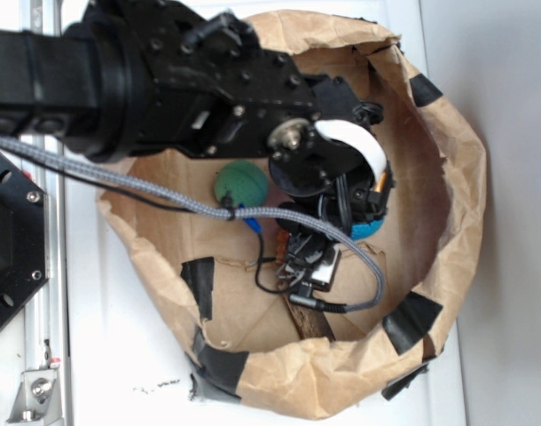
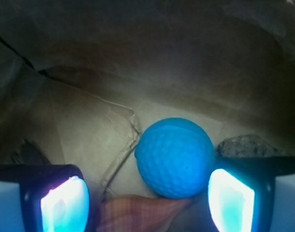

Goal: Grab the blue ball.

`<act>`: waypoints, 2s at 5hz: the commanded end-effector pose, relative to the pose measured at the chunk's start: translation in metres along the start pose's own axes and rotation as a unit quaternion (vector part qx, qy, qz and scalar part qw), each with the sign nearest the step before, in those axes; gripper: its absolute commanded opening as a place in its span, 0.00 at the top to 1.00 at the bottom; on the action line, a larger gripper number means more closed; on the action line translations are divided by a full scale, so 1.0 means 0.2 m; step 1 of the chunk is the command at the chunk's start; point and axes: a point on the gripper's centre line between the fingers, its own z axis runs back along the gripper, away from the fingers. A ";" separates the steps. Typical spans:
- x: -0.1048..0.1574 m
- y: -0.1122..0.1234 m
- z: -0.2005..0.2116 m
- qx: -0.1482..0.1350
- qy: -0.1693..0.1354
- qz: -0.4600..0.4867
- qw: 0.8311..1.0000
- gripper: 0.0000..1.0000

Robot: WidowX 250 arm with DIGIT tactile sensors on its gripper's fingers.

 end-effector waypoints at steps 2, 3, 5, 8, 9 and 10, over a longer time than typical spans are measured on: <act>0.15 0.03 0.05 0.005 -0.032 0.017 0.999 0.00; 0.16 0.04 0.02 0.012 -0.032 0.030 0.999 0.00; 0.12 0.04 0.00 0.025 -0.015 0.111 0.993 0.00; 0.09 0.07 0.02 0.019 -0.005 0.158 0.987 0.00; 0.08 0.07 0.01 0.016 -0.001 0.171 0.985 0.00; 0.08 0.09 0.01 0.015 0.005 0.215 0.977 0.00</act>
